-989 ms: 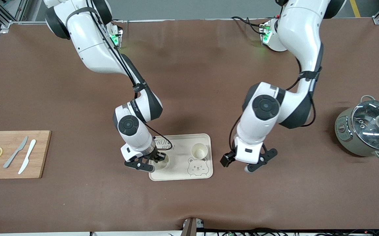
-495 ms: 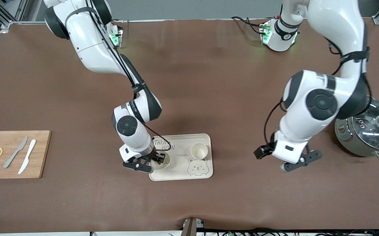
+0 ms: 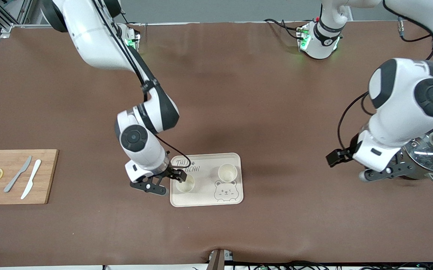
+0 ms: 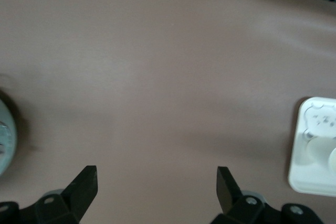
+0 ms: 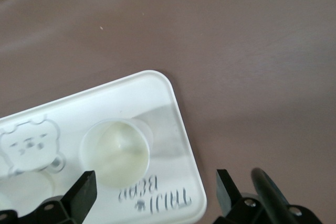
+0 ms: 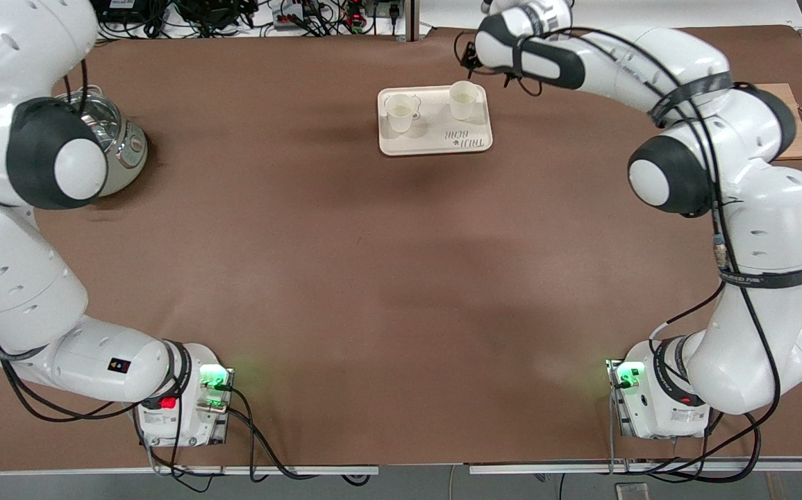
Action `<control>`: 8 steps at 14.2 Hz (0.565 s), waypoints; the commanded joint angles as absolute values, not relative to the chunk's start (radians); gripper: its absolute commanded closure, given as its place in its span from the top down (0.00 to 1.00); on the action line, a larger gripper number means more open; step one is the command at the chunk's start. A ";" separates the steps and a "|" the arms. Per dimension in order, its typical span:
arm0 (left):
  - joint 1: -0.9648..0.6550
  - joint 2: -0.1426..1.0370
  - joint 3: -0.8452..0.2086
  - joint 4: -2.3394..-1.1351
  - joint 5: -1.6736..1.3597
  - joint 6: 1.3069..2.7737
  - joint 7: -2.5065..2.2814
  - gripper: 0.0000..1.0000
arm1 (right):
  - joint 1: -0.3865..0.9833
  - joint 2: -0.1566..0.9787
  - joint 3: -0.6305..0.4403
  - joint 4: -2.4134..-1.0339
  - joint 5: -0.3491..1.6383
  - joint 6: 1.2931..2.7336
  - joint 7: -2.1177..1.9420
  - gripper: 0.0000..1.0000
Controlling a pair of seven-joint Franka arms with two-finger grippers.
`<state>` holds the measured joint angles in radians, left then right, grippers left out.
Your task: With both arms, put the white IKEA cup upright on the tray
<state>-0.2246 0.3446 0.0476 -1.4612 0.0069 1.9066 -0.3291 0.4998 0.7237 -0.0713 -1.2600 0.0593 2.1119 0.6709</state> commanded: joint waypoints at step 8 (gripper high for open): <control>-0.063 0.123 0.035 -1.549 -0.006 1.729 -0.012 1.00 | 0.482 0.346 -0.058 -1.312 0.061 1.645 0.617 1.00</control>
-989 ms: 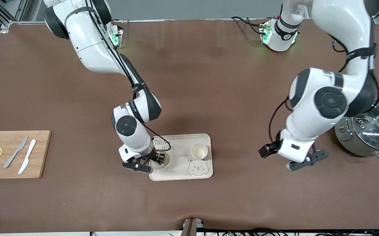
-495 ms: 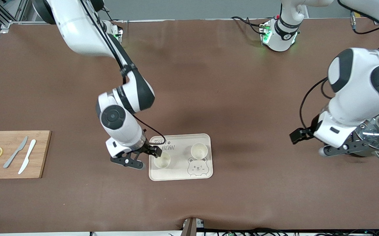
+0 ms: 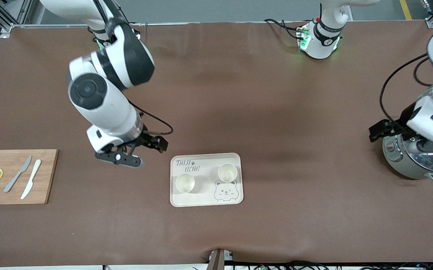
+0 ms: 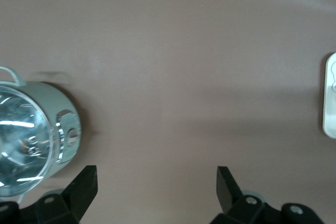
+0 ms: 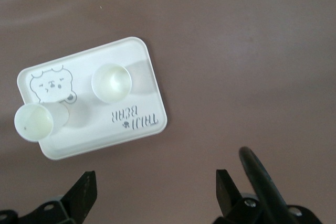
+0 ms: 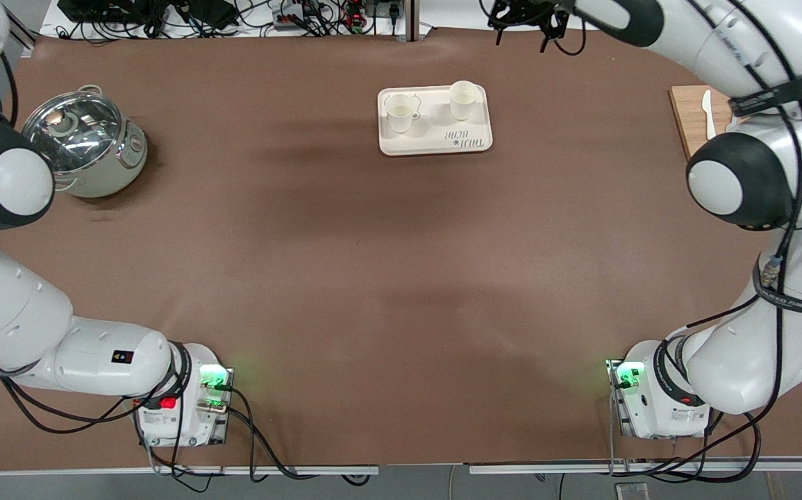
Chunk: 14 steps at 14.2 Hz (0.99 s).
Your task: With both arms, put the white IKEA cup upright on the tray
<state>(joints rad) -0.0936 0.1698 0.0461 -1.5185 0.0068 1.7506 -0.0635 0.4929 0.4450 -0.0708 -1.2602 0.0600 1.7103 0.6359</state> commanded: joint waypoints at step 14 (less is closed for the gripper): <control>-0.037 0.103 0.043 -1.384 -0.006 1.658 -0.008 1.00 | 0.047 -0.160 -0.063 -1.703 0.015 1.529 0.048 1.00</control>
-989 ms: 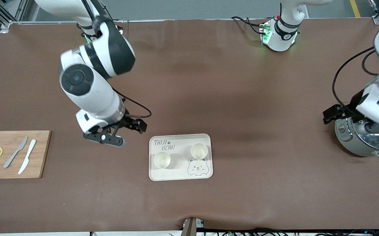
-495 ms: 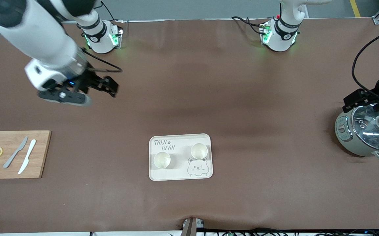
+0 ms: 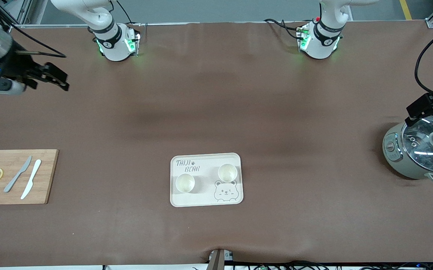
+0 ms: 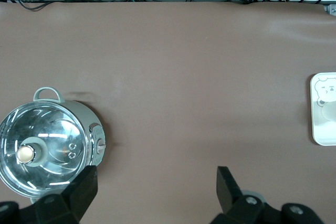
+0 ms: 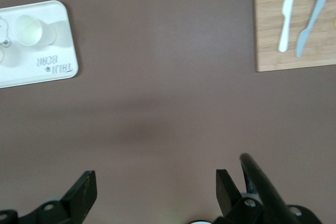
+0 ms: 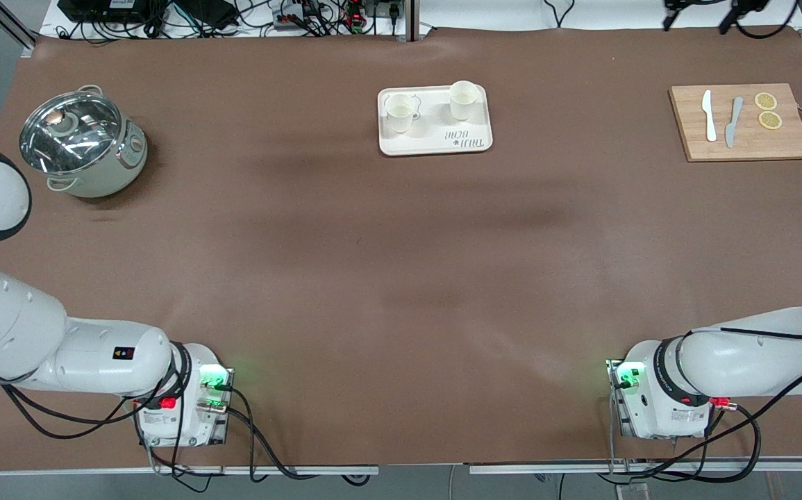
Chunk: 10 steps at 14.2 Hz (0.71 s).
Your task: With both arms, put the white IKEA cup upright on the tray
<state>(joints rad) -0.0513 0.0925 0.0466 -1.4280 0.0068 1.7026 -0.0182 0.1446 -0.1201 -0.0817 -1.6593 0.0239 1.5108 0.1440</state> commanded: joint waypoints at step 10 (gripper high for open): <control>-0.035 0.104 0.043 -1.382 0.005 1.657 -0.008 1.00 | -0.055 -0.152 -0.063 -1.697 0.002 1.542 -0.015 1.00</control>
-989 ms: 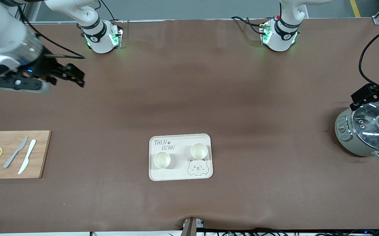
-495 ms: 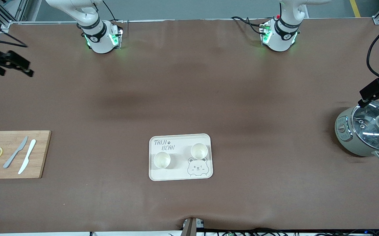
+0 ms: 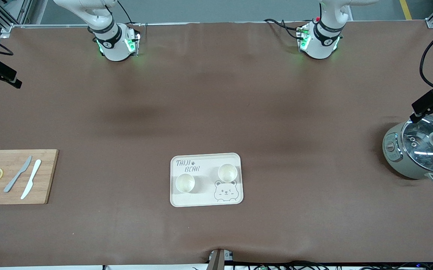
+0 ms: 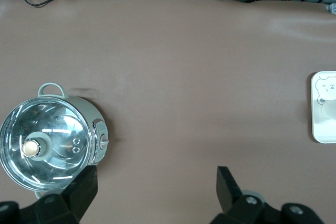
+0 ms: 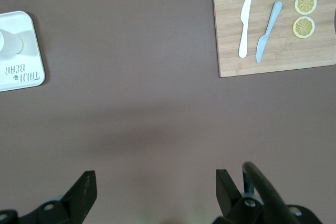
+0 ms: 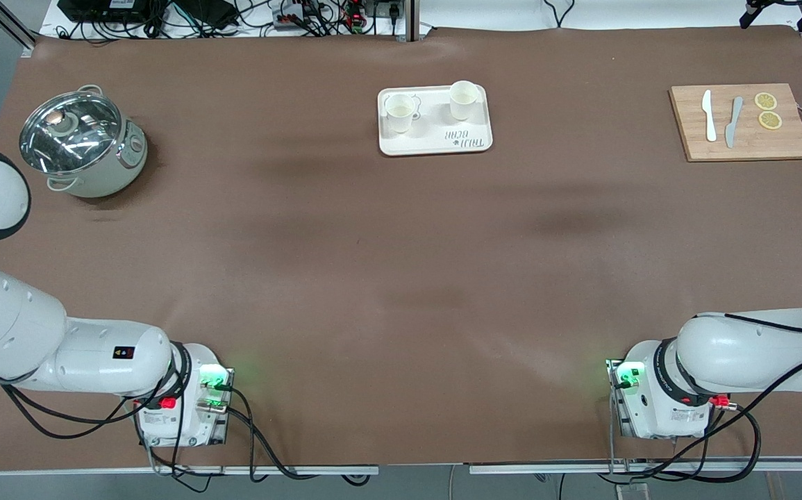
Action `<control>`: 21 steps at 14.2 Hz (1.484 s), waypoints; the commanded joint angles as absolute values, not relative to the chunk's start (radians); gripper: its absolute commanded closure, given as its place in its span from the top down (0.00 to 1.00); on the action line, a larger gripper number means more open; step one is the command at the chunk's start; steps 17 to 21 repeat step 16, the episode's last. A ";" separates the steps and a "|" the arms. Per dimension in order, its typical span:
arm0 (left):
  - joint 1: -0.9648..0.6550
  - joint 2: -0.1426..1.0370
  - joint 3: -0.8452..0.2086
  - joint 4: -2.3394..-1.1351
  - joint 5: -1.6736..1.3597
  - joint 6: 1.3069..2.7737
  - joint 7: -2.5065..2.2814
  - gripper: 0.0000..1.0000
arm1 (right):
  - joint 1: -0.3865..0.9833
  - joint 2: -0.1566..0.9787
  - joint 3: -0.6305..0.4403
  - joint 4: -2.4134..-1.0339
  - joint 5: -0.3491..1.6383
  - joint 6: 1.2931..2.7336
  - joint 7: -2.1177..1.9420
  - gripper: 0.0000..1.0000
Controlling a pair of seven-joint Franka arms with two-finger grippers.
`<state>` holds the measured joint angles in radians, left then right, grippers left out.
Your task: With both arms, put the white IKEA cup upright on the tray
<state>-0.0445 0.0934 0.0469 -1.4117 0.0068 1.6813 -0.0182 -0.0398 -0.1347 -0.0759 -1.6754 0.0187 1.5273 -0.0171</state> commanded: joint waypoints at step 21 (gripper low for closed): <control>-0.037 0.109 0.043 -1.382 0.006 1.657 -0.012 1.00 | -0.066 -0.143 -0.069 -1.643 0.017 1.482 -0.009 1.00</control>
